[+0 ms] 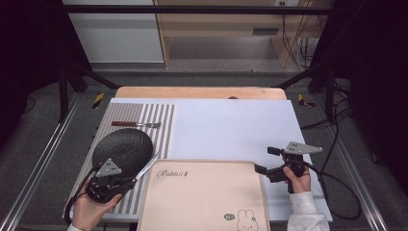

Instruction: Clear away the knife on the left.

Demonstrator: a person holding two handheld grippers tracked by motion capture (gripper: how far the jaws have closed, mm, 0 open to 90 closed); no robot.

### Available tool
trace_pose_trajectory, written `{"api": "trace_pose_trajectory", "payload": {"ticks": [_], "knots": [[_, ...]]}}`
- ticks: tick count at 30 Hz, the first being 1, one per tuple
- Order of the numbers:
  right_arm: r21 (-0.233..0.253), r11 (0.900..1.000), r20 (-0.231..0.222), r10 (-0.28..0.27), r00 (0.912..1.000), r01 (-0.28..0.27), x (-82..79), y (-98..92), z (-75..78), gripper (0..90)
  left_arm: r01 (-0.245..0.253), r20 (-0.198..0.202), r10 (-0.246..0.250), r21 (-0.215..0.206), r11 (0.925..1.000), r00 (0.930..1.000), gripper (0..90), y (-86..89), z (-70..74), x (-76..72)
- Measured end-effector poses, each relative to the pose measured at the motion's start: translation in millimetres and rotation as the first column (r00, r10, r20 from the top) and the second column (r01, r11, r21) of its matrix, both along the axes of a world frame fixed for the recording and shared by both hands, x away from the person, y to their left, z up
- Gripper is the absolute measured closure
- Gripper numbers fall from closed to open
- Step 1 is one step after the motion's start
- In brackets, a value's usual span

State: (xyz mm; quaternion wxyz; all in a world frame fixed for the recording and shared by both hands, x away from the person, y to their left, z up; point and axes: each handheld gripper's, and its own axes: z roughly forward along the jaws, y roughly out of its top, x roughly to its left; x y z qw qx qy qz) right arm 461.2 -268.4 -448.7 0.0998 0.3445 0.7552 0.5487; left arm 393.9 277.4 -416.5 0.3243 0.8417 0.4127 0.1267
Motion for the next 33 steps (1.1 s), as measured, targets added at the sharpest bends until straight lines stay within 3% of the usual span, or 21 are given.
{"api": "trace_pose_trajectory", "payload": {"ticks": [14, 25, 27, 33], "knots": [[-0.001, 1.0, 0.003, 0.004, 1.0, -0.004, 0.0, 0.3, -0.2, 0.3, -0.053, 0.0, 0.053, -0.044, 0.9976, 0.9986, 77.3, -18.2, 1.9, -16.3], [-0.001, 1.0, 0.0, 0.008, 1.0, -0.008, -0.4, 1.2, -0.7, 0.4, -0.038, 0.0, 0.038, -0.042, 0.9984, 0.9993, 77.3, -44.0, 3.7, -30.8], [-0.002, 1.0, 0.002, 0.007, 1.0, -0.007, -0.5, 0.7, -0.4, 0.4, -0.026, -0.011, 0.026, -0.059, 0.9979, 0.9996, 77.3, -49.7, 3.4, -33.0], [-0.002, 1.0, 0.003, 0.007, 1.0, -0.007, -0.5, 0.6, -0.4, 0.4, -0.011, -0.029, 0.01, -0.042, 0.999, 0.9995, 77.3, -63.8, -3.3, -36.5]]}}
